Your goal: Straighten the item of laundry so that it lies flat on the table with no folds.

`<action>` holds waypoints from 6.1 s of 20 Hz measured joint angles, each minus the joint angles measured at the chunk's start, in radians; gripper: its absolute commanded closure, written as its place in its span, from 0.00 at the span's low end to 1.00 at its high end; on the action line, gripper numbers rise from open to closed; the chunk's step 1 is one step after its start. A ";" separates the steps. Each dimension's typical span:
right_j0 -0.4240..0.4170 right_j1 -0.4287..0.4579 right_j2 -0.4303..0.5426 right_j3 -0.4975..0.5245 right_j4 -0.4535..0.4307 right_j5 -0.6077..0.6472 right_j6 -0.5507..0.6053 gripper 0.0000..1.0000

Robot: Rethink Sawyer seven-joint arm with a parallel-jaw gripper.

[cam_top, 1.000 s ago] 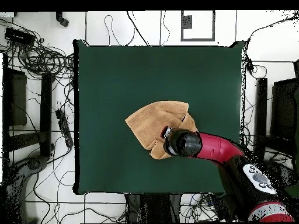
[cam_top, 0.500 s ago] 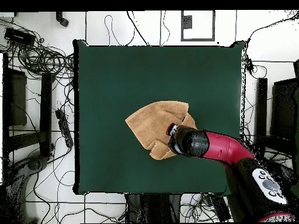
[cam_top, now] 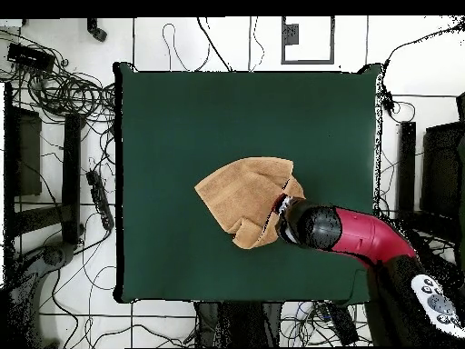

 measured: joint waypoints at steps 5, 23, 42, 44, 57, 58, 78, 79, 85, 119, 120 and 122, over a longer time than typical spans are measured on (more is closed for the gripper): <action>0.024 -0.003 -0.039 -0.005 -0.037 0.000 0.000 0.00; 0.084 0.051 -0.071 -0.015 -0.062 0.000 0.000 0.00; 0.118 0.092 -0.071 -0.063 -0.042 0.000 0.000 0.00; 0.118 0.100 -0.071 -0.063 -0.033 0.000 0.000 0.00; 0.146 0.153 -0.082 -0.077 -0.011 -0.030 0.000 0.00; 0.151 0.157 -0.086 -0.079 -0.011 -0.033 0.000 0.00; 0.269 0.204 -0.256 -0.138 -0.004 -0.047 0.000 0.00; 0.271 0.204 -0.269 -0.140 -0.003 -0.045 0.000 0.00; 0.298 0.211 -0.362 -0.151 0.010 -0.029 0.000 0.00; 0.300 0.169 -0.528 -0.149 0.084 -0.028 0.000 1.00; 0.295 0.161 -0.527 -0.149 0.084 -0.028 0.000 1.00; 0.284 0.146 -0.527 -0.149 0.084 -0.029 0.000 1.00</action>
